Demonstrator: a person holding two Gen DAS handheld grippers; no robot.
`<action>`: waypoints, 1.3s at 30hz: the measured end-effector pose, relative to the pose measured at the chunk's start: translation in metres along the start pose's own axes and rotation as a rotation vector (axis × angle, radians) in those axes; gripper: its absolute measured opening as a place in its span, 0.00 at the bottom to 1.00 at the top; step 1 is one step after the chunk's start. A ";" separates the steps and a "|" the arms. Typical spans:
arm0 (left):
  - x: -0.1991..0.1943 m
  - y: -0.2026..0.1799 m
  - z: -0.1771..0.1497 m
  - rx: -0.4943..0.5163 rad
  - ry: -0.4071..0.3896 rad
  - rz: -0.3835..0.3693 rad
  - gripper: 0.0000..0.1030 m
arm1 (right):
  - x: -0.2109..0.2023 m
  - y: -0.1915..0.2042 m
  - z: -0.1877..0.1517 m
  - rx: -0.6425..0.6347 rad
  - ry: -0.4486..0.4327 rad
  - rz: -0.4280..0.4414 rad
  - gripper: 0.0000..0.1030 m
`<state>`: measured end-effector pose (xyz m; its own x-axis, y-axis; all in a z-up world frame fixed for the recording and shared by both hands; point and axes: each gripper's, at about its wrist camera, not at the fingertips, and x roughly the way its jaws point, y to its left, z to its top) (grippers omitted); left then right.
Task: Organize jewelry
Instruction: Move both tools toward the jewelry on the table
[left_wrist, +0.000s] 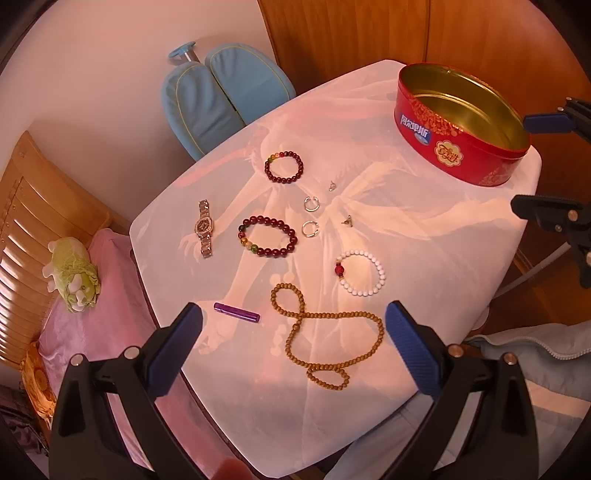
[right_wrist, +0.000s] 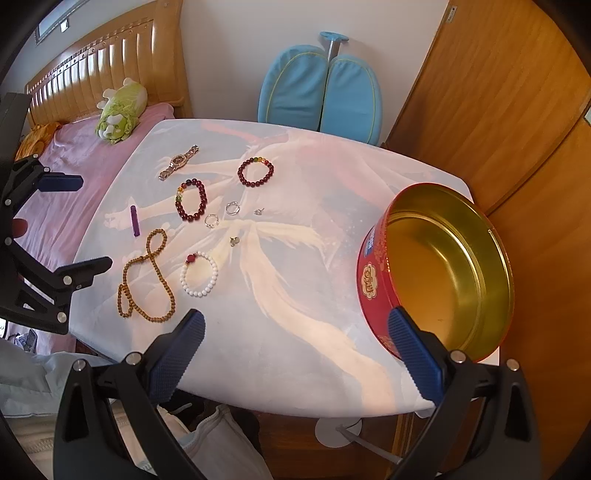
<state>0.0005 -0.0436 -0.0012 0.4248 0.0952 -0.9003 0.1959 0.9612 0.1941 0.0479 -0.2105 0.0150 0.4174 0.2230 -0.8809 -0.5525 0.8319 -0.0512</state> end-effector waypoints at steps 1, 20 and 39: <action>-0.001 -0.002 0.000 0.000 -0.002 0.001 0.93 | 0.000 0.000 -0.001 -0.002 -0.002 -0.002 0.97; -0.004 0.009 0.008 -0.002 -0.004 0.017 0.93 | 0.000 -0.004 -0.005 0.011 0.001 0.040 0.97; -0.004 0.042 -0.039 -0.378 0.102 0.101 0.93 | 0.034 0.020 0.009 -0.299 -0.046 0.210 0.97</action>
<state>-0.0275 0.0069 -0.0045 0.3319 0.2008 -0.9217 -0.1896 0.9713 0.1433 0.0575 -0.1816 -0.0116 0.3006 0.4011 -0.8653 -0.8133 0.5816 -0.0130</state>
